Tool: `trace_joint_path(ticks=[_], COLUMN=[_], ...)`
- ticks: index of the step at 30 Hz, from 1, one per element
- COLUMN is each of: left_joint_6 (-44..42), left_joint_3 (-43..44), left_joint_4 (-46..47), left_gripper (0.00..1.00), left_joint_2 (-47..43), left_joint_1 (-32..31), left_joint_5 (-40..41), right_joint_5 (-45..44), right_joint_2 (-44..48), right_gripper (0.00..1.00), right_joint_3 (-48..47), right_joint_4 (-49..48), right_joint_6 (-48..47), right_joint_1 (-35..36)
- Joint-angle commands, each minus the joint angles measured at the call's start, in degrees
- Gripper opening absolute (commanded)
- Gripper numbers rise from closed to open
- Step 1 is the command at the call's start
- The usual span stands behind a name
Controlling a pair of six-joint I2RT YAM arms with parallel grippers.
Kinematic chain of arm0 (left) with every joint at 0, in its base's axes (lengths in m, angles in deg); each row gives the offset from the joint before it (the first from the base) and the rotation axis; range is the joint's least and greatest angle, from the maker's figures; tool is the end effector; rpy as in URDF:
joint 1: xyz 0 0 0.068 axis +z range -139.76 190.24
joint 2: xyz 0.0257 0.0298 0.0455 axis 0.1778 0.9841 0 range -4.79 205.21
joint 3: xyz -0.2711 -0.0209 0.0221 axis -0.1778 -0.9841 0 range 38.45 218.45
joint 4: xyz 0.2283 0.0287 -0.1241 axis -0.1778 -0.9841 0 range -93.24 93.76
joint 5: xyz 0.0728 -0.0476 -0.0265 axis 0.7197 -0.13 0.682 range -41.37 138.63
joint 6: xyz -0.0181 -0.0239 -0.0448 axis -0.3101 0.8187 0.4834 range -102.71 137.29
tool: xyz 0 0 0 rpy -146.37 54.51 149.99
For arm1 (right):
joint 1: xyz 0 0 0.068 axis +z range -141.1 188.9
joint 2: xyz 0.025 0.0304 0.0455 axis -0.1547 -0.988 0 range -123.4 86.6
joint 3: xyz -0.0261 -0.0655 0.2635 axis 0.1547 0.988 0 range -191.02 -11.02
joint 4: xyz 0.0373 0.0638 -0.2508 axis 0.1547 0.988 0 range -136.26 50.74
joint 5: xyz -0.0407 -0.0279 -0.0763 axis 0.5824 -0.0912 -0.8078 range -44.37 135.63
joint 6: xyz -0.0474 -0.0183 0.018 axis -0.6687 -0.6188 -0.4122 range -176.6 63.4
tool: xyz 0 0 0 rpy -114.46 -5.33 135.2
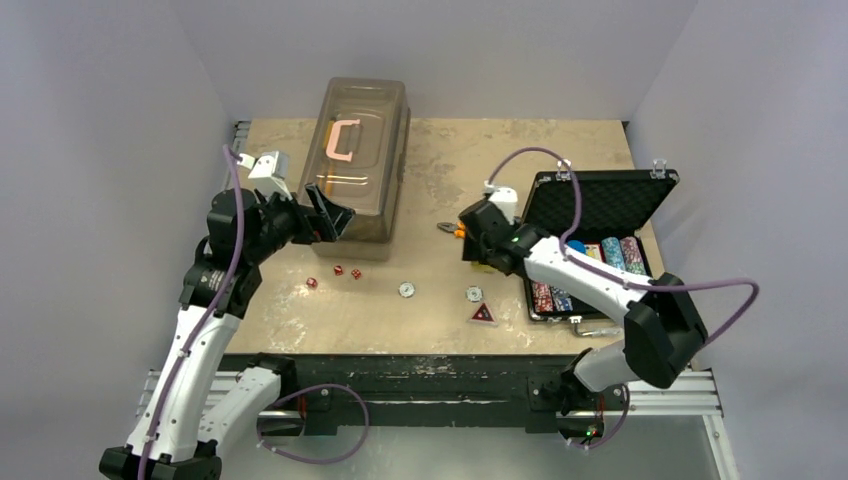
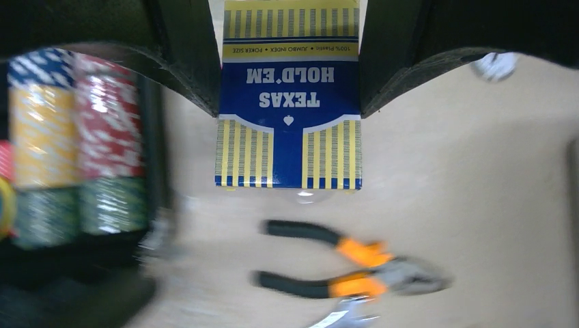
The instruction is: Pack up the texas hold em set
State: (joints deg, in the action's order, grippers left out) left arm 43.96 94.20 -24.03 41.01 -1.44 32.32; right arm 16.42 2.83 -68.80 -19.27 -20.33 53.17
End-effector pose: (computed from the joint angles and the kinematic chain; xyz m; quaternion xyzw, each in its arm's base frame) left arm 0.1643 -0.0442 0.3711 -0.0216 0.8041 -0.2998 0.5129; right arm 0.2277 0.1979 0.2386 0.0158 0.9210 0.0162 0.3889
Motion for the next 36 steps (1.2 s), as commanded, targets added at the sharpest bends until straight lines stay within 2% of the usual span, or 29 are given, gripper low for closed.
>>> trace_joint_path(ticks=[1, 8, 14, 23, 29, 36], left_joint_6=[2.0, -0.8, -0.4, 0.1, 0.0, -0.2], left_joint_3=[4.8, 2.5, 0.1, -0.1, 0.1, 1.8], left_joint_4=[3.6, 3.5, 3.5, 3.5, 3.1, 0.8], left_gripper=[0.96, 0.96, 0.96, 0.96, 0.96, 0.95], left_joint_2=[1.0, 1.4, 0.5, 0.7, 1.3, 5.5], left_joint_1=[0.3, 0.3, 0.3, 0.1, -0.5, -0.9], left_joint_5=[-4.2, -4.4, -6.6, -8.4, -8.6, -10.2], right_joint_5=[-4.5, -13.1, -13.1, -9.9, -5.5, -6.6], right_joint_2=[5.4, 16.7, 23.4, 20.6, 18.2, 16.6], right_gripper=[0.00, 0.01, 0.02, 0.00, 0.00, 0.00], right_joint_3=[2.4, 4.4, 6.2, 6.6, 9.6, 11.8], right_joint_4=[14.3, 26.6, 27.8, 30.2, 27.9, 27.7], right_joint_6=[14.9, 27.5, 28.6, 34.9, 39.4, 46.3], right_joint_1=[-9.2, -16.9, -28.8, -40.3, -46.1, -46.6])
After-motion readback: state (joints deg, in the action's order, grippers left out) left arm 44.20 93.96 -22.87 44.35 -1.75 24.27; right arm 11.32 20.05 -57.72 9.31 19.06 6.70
